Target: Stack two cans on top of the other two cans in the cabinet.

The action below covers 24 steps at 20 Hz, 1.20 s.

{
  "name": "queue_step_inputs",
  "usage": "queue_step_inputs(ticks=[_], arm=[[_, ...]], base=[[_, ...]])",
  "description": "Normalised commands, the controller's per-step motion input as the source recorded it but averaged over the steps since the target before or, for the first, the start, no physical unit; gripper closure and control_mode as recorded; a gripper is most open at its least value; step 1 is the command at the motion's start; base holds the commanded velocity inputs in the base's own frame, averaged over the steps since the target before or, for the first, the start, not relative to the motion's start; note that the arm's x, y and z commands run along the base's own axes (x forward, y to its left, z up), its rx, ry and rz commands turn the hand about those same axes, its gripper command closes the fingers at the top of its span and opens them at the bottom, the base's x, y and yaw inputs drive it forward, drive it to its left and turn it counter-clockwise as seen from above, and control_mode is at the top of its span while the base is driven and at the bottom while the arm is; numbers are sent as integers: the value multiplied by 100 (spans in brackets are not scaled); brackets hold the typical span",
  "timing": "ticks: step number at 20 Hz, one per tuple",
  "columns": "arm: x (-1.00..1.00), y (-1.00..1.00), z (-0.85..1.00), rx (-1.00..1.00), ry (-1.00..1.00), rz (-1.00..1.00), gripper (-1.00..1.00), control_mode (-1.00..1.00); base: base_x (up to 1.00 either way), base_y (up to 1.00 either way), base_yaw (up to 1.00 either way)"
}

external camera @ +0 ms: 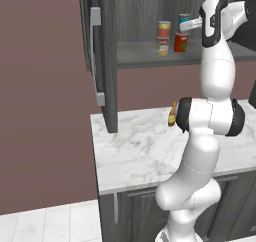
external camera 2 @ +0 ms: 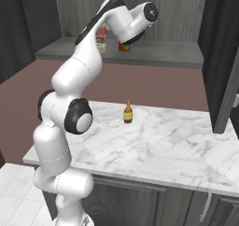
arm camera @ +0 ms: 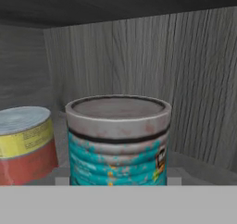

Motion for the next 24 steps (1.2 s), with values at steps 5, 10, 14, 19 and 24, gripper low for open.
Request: queue_step_inputs(ticks=[5, 10, 14, 19, 24], arm=[[12, 0, -1, 4, 0, 0, 100, -100], [11, 0, -4, 0, 0, 0, 100, -100], [4, 0, -6, 0, 0, 0, 100, -100], [4, 0, -6, 0, 0, 0, 100, -100], [1, -1, -6, 0, 0, 0, 100, -100]], base=[[0, 0, 0], [0, 0, 0], [0, 0, 0], [0, 0, 0], [0, 0, 0]])
